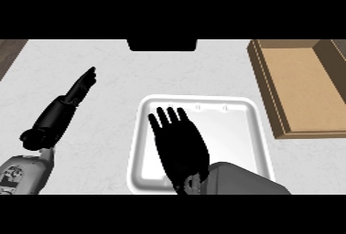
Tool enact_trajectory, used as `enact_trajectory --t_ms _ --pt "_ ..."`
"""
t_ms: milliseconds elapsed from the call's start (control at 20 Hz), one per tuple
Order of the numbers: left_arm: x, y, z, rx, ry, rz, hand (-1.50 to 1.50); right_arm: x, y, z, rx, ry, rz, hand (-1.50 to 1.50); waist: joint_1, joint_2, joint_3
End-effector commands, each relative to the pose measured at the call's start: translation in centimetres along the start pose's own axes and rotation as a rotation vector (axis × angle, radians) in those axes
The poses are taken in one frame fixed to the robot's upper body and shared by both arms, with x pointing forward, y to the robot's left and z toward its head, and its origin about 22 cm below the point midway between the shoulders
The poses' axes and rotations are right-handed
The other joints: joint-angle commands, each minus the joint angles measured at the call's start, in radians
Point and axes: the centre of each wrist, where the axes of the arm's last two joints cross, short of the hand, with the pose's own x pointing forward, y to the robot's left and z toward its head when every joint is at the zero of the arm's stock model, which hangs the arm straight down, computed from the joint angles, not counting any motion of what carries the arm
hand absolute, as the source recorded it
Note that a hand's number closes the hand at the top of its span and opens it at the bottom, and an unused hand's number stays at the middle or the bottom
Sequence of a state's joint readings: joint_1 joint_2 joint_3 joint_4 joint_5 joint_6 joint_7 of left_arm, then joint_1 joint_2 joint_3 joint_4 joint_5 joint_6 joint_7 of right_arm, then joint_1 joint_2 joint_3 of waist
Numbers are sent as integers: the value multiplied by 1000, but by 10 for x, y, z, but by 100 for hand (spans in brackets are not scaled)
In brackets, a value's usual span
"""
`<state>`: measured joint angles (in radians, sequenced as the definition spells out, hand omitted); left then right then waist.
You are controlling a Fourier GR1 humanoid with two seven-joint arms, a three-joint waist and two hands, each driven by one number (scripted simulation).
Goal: Pick the lemon from the tray and place it in the cardboard box
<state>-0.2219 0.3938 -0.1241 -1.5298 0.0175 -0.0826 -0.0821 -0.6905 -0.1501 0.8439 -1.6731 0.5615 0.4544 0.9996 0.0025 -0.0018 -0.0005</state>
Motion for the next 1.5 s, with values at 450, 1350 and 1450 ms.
enact_trajectory --t_ms 450,1350,1450 --pt "1 -19 11 10 5 -1 0 -1 50 -32 19 157 90 -150 5 1 1" --pt "4 -6 1 -3 -6 -10 0 -24 68 -61 66 196 91 -150 4 2 1" --pt "-6 -12 -12 2 13 -3 0 -24 66 -62 62 197 86 -150 1 3 0"
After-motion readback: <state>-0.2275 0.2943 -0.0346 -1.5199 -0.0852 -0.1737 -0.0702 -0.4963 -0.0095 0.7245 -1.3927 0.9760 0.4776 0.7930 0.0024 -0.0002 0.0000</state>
